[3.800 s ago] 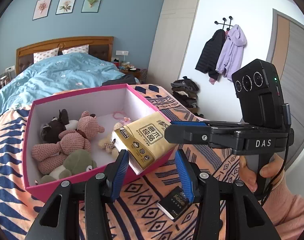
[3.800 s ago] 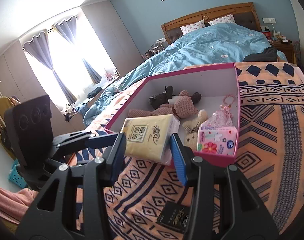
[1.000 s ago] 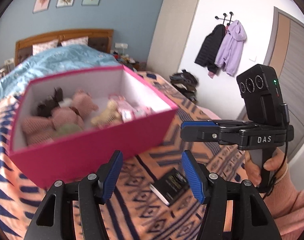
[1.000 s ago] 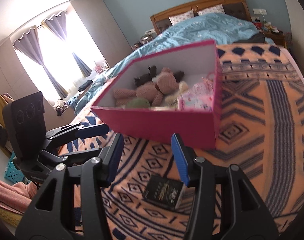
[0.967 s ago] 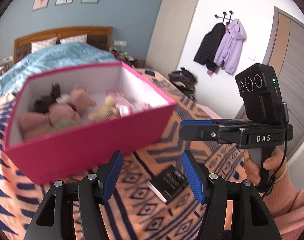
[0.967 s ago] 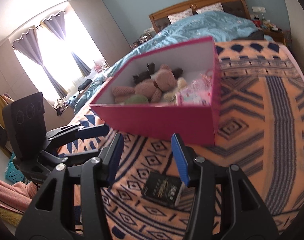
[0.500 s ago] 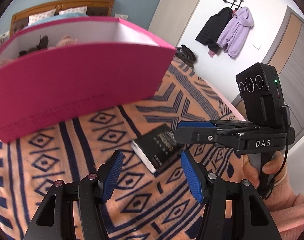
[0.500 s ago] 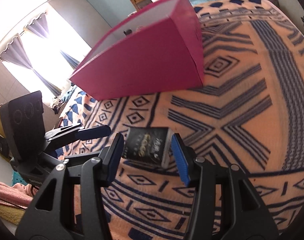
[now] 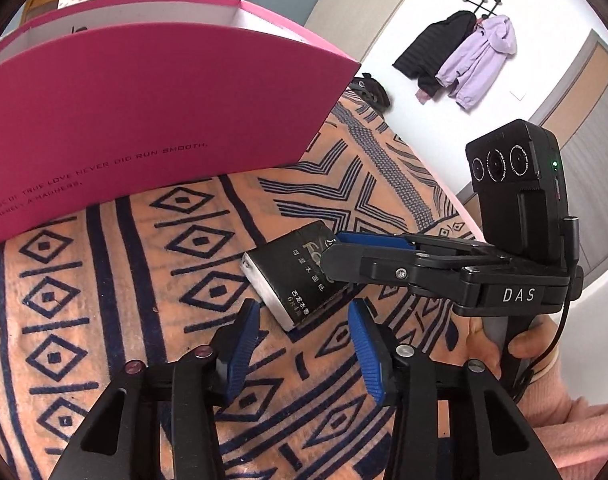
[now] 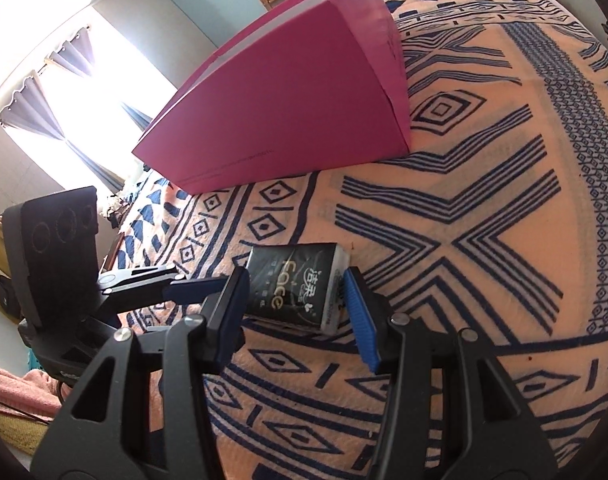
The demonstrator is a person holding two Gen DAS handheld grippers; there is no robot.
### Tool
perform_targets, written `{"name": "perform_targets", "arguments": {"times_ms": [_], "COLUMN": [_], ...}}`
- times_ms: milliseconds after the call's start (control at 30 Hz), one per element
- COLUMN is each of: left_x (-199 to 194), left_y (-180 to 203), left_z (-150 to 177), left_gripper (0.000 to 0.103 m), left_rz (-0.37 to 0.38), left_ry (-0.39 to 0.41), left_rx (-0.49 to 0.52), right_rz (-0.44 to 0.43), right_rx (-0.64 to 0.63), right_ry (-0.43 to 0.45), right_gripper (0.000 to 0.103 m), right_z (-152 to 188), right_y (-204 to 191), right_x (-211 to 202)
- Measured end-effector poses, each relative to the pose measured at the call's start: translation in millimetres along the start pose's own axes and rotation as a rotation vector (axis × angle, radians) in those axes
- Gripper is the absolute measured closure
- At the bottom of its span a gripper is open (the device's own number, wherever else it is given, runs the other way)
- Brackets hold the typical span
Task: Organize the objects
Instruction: 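Close the left gripper on the black Face tissue pack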
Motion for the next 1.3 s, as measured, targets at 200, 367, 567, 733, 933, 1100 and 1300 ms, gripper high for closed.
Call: {"name": "perform_targets", "arguments": {"times_ms": [200, 367, 567, 733, 933, 1100, 1300], "left_x": [6, 5, -3, -10, -26, -38, -49], "left_y": [0, 1, 6, 5, 7, 7, 6], "left_z": [-2, -2, -2, -2, -3, -4, -4], "left_gripper": [0.067, 0.067, 0.067, 0.067, 0.067, 0.067, 0.067], "left_rz": [0.028, 0.027, 0.022, 0.02, -0.004, -0.007, -0.013], "left_ry": [-0.009, -0.004, 0.021, 0.035, 0.071, 0.102, 0.127], "left_rx": [-0.02, -0.013, 0.011, 0.01, 0.024, 0.031, 0.033], "right_rz": [-0.004, -0.015, -0.016, -0.027, -0.034, -0.046, -0.045], "right_rx": [0.002, 0.004, 0.012, -0.001, -0.029, -0.05, -0.076], "right_ry": [-0.005, -0.009, -0.004, 0.014, 0.039, 0.066, 0.084], "right_gripper": [0.056, 0.058, 0.058, 0.058, 0.058, 0.058, 0.058], "right_z": [1, 2, 1, 0, -4, -8, -12], "right_y": [0, -1, -2, -11, -26, -37, -46], "right_x": [0, 1, 2, -1, -7, -14, -23]}}
Point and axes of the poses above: each gripper's, at about its wrist camera, not at the fingertips, and x roughly the way its jaws point, y to its right, z to its underside, the point moved 8 cm from there along x, roughly the way its jaws point, and after that the axes turned 12 degrees about -y, right-handed, at the moved point
